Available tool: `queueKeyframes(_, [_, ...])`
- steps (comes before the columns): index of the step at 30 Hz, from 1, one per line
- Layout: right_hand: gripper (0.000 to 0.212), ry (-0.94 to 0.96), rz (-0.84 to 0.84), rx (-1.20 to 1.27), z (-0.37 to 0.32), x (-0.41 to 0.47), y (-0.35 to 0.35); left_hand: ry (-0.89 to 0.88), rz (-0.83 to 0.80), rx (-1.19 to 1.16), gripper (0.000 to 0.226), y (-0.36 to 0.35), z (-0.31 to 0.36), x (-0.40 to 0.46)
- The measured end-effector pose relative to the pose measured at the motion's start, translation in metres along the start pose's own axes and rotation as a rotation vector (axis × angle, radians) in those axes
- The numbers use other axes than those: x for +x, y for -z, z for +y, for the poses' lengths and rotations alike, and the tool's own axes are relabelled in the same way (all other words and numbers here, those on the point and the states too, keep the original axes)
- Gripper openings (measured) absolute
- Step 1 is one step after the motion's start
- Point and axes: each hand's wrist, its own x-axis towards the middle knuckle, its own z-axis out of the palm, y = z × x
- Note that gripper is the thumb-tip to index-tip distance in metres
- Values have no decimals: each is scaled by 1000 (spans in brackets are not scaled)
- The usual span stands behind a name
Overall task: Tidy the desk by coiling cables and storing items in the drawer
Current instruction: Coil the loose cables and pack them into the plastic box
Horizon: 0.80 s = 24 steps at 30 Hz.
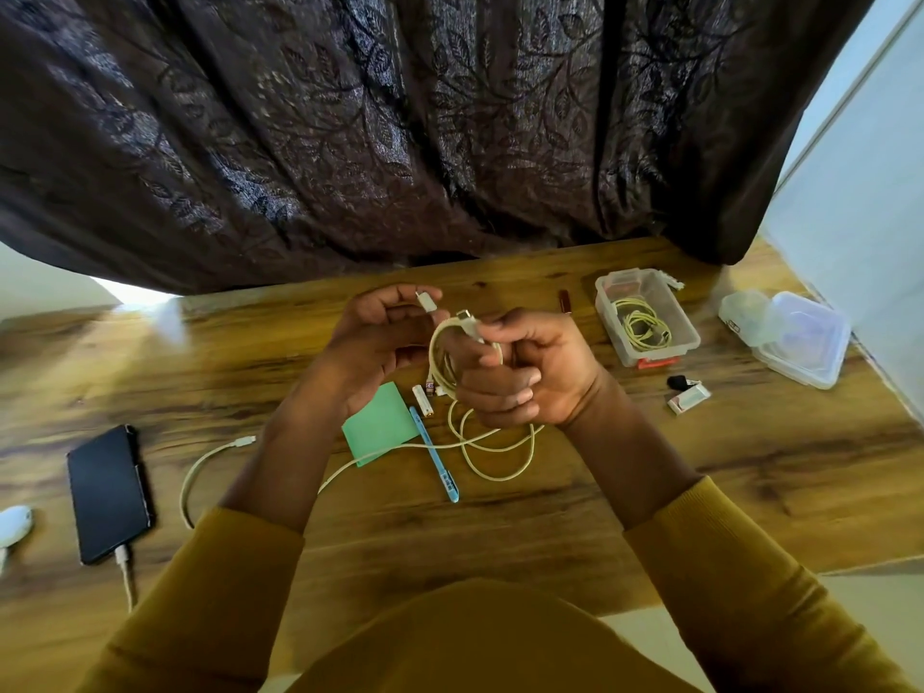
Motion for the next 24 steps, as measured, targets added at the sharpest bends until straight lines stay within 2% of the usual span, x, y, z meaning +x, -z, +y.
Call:
queueKeyframes(4, [22, -19, 20, 1, 2, -1, 6, 17, 21, 19, 30, -6, 6, 0])
queueKeyframes(6, [22, -11, 32, 29, 1, -3, 9, 21, 19, 30, 31, -6, 9, -2])
queueKeyframes(9, [20, 17, 49, 66, 0, -4, 14, 24, -38, 45, 26, -7, 10, -7])
queueKeyframes(16, [19, 104, 73, 111, 2, -6, 22, 53, -175, 28, 34, -16, 3, -17])
queueKeyframes(22, [17, 150, 95, 93, 2, -9, 25, 39, -121, 66, 48, -13, 4, -16])
queueKeyframes(24, [19, 151, 96, 88, 0, -9, 26, 52, -105, 86, 46, -12, 4, -16])
